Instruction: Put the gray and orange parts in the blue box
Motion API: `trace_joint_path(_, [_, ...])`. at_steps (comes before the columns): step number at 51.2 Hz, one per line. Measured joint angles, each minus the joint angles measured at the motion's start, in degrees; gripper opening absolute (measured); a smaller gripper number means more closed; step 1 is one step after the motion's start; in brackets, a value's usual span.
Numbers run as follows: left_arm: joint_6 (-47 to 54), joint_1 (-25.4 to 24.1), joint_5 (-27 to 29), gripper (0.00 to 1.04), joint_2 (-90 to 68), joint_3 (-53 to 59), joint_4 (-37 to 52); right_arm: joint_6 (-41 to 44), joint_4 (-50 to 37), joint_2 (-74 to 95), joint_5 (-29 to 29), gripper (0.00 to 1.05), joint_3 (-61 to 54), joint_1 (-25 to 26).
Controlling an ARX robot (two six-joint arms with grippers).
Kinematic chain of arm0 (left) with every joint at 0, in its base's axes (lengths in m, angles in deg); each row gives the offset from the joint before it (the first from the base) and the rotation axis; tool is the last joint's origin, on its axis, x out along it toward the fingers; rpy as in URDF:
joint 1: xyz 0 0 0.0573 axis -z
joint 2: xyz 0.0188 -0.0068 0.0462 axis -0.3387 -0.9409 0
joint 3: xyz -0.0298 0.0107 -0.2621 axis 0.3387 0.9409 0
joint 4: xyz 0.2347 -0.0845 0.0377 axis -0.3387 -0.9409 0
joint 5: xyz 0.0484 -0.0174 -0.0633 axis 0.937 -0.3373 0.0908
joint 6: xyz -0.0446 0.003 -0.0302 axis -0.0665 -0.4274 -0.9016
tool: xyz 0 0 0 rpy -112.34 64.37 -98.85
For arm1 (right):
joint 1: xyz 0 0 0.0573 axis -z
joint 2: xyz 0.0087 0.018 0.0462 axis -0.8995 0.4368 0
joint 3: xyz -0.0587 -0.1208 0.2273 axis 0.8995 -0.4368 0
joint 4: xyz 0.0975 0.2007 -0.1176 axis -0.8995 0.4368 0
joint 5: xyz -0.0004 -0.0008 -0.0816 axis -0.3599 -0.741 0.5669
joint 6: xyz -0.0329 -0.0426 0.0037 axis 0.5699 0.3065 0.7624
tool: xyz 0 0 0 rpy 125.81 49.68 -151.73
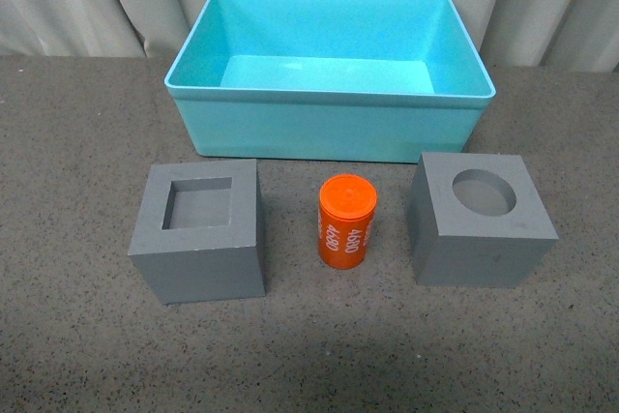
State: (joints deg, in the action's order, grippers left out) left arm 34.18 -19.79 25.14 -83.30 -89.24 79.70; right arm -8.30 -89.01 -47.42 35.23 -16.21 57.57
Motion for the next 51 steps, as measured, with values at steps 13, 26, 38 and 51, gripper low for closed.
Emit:
trace_joint_path(13, [0.00, 0.00, 0.00, 0.98, 0.00, 0.00, 0.00, -4.94, -14.29, 43.65, -6.60, 0.95, 11.19, -2.97])
trace_joint_path(26, [0.02, 0.00, 0.00, 0.98, 0.00, 0.00, -0.02, -13.70, -11.04, 69.09, -9.86, 0.95, 23.30, -3.91])
trace_joint_path(38, [0.00, 0.00, 0.00, 0.98, 0.00, 0.00, -0.04, -20.02, -9.33, 80.81, -10.47, 0.95, 30.69, -6.40])
trace_joint_path(51, [0.00, 0.00, 0.00, 0.98, 0.00, 0.00, -0.04, -23.19, -7.13, 88.08, -11.13, 0.95, 35.85, -7.34])
